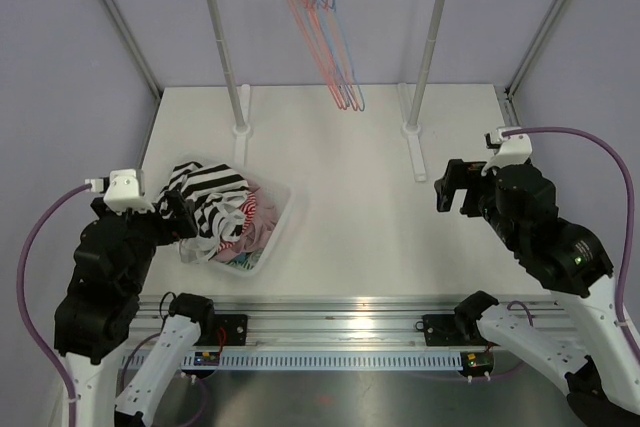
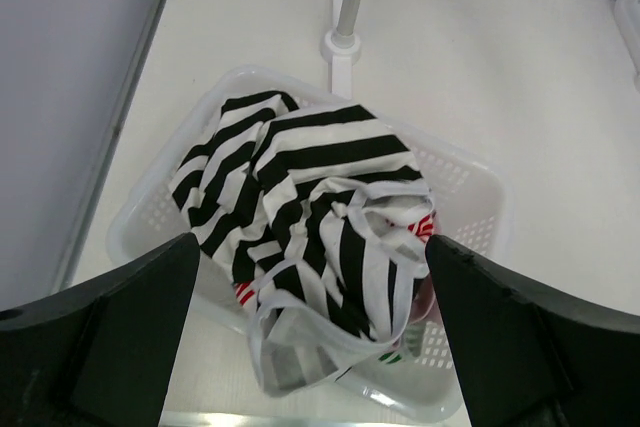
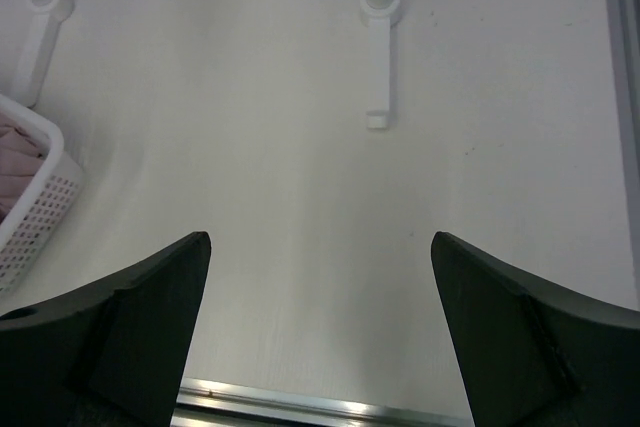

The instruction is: Remove the tank top from the hanger

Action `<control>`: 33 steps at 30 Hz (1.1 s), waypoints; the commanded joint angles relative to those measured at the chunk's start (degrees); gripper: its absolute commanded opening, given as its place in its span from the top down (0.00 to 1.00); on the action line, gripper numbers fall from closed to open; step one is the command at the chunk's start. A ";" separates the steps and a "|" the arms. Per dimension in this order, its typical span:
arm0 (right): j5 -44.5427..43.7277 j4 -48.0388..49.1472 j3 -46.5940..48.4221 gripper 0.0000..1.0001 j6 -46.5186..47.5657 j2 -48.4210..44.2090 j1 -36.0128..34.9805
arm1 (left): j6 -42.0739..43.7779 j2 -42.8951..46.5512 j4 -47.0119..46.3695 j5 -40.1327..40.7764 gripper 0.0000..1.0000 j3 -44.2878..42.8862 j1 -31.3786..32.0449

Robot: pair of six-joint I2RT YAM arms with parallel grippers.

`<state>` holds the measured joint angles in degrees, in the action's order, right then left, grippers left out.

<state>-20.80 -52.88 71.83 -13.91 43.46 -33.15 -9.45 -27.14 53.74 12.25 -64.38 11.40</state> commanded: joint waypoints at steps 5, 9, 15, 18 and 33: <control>-10.40 -6.18 4.10 0.01 2.57 -1.62 0.19 | 4.09 6.91 4.09 6.74 0.01 -0.75 3.46; -11.81 -6.01 2.97 0.00 3.36 -5.22 0.19 | 3.74 8.50 4.80 6.12 0.01 0.13 3.46; -11.02 -3.37 -0.55 0.00 4.33 -8.30 0.19 | 3.04 10.35 3.75 6.12 0.01 2.24 3.46; -10.67 -2.40 -1.61 0.00 4.68 -8.40 0.10 | 2.69 10.70 3.31 6.82 0.01 2.76 3.46; -8.65 0.15 -2.40 0.00 3.63 -7.17 0.10 | 2.95 11.32 2.43 7.96 0.01 2.77 3.46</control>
